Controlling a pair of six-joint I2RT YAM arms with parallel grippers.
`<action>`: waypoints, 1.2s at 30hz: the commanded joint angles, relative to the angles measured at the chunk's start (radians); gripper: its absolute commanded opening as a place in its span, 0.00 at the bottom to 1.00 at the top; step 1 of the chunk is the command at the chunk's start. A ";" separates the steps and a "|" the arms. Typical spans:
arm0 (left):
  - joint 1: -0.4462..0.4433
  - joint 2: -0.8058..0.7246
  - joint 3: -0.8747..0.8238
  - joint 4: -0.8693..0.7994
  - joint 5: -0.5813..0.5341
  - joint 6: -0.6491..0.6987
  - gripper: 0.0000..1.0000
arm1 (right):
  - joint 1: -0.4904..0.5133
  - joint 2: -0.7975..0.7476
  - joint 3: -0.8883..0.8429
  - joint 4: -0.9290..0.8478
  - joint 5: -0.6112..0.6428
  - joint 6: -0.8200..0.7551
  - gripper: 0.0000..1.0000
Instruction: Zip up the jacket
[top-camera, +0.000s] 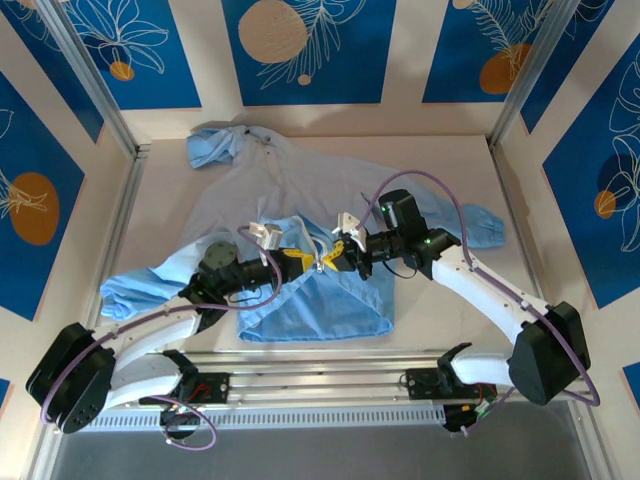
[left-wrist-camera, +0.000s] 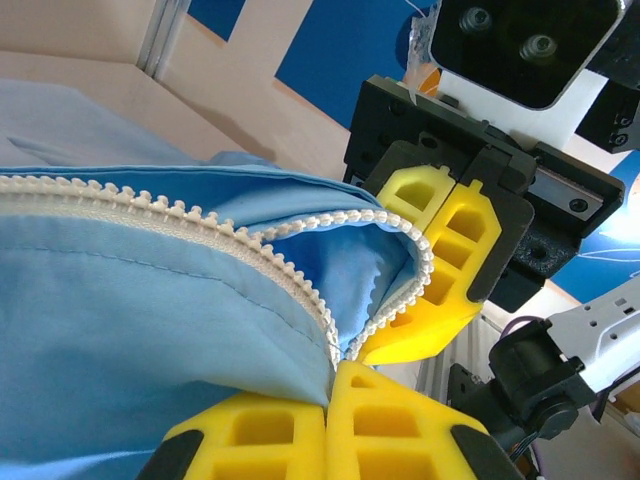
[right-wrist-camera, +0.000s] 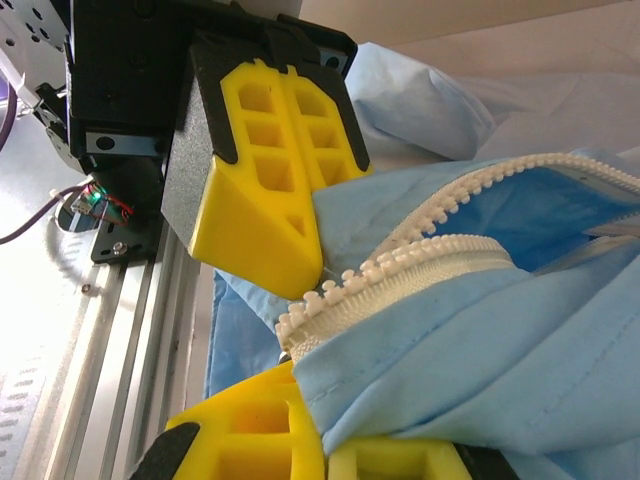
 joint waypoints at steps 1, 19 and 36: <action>0.007 -0.008 -0.007 0.061 0.029 -0.004 0.00 | -0.007 -0.024 -0.009 0.044 -0.022 0.021 0.00; 0.004 -0.051 -0.049 0.030 0.019 -0.012 0.00 | -0.038 -0.054 -0.048 0.165 -0.033 0.148 0.00; 0.005 -0.109 0.009 -0.005 -0.021 0.027 0.00 | -0.038 -0.045 -0.020 0.075 -0.101 0.107 0.00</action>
